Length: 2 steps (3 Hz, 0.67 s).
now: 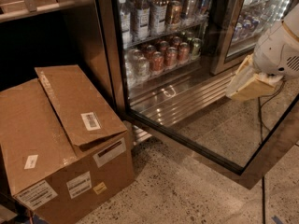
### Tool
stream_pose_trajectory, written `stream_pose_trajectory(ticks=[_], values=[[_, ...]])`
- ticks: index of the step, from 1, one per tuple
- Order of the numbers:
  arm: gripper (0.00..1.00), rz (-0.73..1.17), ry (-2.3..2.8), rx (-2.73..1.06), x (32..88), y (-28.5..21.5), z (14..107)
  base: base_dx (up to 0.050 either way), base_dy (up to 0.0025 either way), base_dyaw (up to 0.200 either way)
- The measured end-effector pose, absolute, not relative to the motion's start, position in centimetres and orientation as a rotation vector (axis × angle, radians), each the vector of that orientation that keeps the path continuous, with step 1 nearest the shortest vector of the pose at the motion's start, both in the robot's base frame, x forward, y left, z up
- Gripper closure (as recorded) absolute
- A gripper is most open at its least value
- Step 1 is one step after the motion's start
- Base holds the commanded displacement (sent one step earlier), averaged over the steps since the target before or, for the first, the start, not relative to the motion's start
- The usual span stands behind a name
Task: Close left fridge door
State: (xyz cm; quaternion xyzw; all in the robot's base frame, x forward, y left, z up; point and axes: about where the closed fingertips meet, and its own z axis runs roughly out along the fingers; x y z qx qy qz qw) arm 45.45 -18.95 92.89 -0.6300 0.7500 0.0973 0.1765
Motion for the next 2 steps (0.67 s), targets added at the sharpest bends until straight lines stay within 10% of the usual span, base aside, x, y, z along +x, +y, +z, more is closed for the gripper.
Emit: stream_pose_trajectory(ticks=[2], values=[[1.0,0.275,2.123,-1.784,45.45,-18.95,92.89,0.05,-0.00002,0.0]])
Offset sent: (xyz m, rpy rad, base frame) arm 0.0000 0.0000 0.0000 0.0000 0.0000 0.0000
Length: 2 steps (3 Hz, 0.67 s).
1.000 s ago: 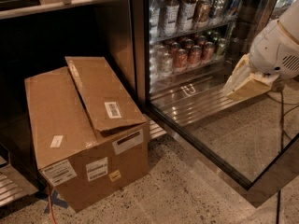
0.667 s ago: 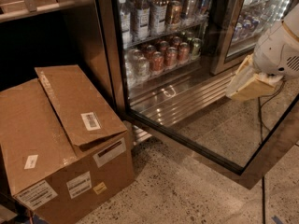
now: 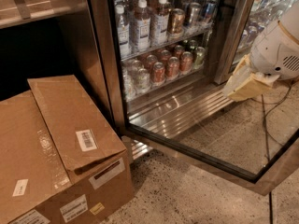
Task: Close left fridge door
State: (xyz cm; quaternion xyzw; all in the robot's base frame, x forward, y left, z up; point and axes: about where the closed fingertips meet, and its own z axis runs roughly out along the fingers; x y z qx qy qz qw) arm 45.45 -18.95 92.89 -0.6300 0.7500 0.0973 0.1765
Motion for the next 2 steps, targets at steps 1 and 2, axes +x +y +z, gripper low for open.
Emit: stream_pose_trajectory(ticks=[1,2], values=[[1.0,0.275,2.123,-1.784,45.45,-18.95,92.89,0.049,0.00003,0.0],[1.0,0.275,2.123,-1.784,45.45,-18.95,92.89,0.044,-0.00211,-0.096]])
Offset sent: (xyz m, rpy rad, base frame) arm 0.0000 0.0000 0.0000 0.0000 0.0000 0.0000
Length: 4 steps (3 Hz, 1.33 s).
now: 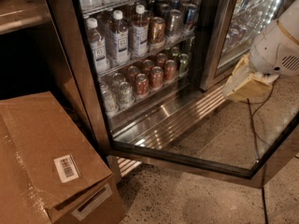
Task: Close left fridge door
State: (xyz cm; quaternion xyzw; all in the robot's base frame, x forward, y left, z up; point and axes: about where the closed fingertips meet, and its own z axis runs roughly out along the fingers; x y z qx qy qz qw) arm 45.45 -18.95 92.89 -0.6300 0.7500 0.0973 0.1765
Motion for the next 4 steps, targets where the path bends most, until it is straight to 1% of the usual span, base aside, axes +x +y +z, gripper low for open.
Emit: stream_pose_trajectory(ticks=[4], values=[[1.0,0.275,2.123,-1.784,45.45,-18.95,92.89,0.049,0.0,0.0]])
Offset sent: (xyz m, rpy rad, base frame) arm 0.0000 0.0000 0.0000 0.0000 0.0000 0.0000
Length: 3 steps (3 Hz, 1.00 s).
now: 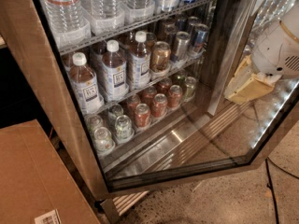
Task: Close left fridge door
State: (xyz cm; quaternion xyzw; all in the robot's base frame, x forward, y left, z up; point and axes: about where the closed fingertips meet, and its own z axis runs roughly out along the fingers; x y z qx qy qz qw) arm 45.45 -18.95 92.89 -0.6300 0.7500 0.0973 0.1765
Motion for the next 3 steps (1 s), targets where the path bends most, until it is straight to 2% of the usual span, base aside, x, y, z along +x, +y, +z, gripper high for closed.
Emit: stream_pose_trajectory(ticks=[3], values=[[1.0,0.334,2.171,-1.776,45.7,-19.4,89.7,0.0,0.0,0.0]])
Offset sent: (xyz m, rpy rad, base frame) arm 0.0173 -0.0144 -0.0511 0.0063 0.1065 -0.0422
